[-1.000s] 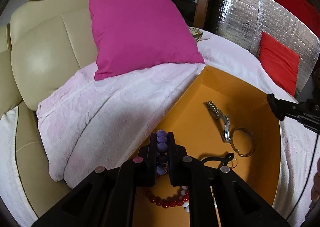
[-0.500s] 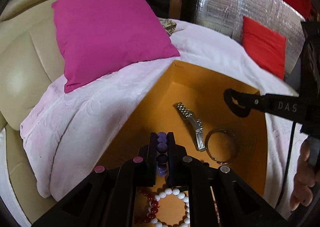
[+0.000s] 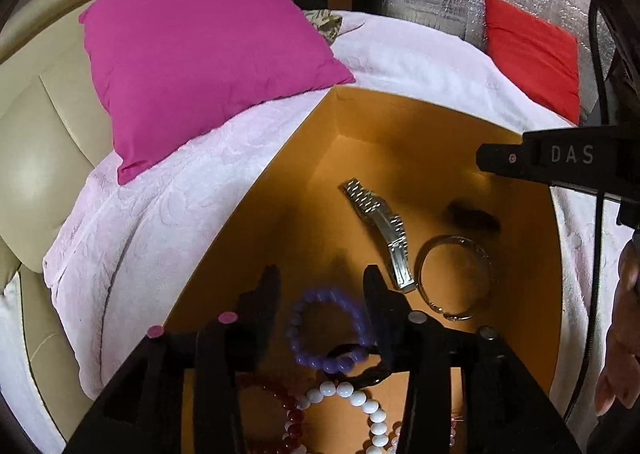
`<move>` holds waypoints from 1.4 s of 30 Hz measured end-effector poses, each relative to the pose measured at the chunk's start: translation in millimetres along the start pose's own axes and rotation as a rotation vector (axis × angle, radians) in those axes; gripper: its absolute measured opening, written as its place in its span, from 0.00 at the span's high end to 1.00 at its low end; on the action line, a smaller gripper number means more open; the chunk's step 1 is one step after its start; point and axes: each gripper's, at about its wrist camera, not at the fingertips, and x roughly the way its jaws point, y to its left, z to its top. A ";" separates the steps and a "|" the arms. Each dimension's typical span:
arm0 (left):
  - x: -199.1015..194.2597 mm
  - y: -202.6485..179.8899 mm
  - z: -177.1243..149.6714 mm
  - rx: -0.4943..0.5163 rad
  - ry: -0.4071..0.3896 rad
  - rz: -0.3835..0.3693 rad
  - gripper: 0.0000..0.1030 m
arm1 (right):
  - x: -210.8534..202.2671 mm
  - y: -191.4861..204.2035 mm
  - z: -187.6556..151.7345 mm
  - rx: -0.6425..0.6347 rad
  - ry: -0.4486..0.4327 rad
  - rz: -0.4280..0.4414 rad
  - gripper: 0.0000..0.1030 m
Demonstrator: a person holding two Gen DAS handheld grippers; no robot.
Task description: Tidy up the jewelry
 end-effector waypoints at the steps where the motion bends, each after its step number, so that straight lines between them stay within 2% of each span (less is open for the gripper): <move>1: -1.7 0.2 -0.1 0.002 -0.008 0.001 0.56 | -2.3 0.2 -1.1 -0.004 -0.005 0.003 0.88; 7: -19.1 1.7 -2.7 -0.002 -0.053 0.013 0.48 | -29.2 -5.5 -12.8 -0.009 -0.042 0.021 0.88; 14: -67.8 -8.4 -15.0 0.011 -0.193 0.055 0.26 | -73.8 -26.5 -40.1 0.018 -0.057 0.036 0.88; 17: -88.8 -18.5 -22.9 0.039 -0.223 0.074 0.24 | -99.4 -36.1 -55.7 0.028 -0.064 0.043 0.85; 21: -135.9 -31.0 -39.1 0.031 -0.292 0.149 0.21 | -137.6 -47.5 -79.6 0.038 -0.080 0.050 0.74; 26: -190.4 -35.5 -55.2 -0.018 -0.309 0.122 0.19 | -194.2 -56.1 -110.3 0.039 -0.126 0.060 0.71; 29: -228.0 -35.3 -65.1 -0.032 -0.339 0.146 0.19 | -234.9 -50.8 -132.4 0.005 -0.171 0.064 0.66; 31: -255.6 -33.8 -73.3 -0.043 -0.369 0.168 0.19 | -259.1 -47.4 -144.8 -0.017 -0.210 0.066 0.49; 32: -268.6 -32.5 -76.5 -0.050 -0.382 0.178 0.19 | -277.0 -44.6 -153.6 -0.030 -0.251 0.067 0.47; 37: -325.3 -29.5 -96.0 -0.082 -0.433 0.243 0.17 | -346.9 -32.2 -187.4 -0.083 -0.384 0.085 0.40; 42: -369.2 -29.8 -115.0 -0.075 -0.443 0.304 0.17 | -403.5 -19.3 -218.5 -0.134 -0.482 0.099 0.36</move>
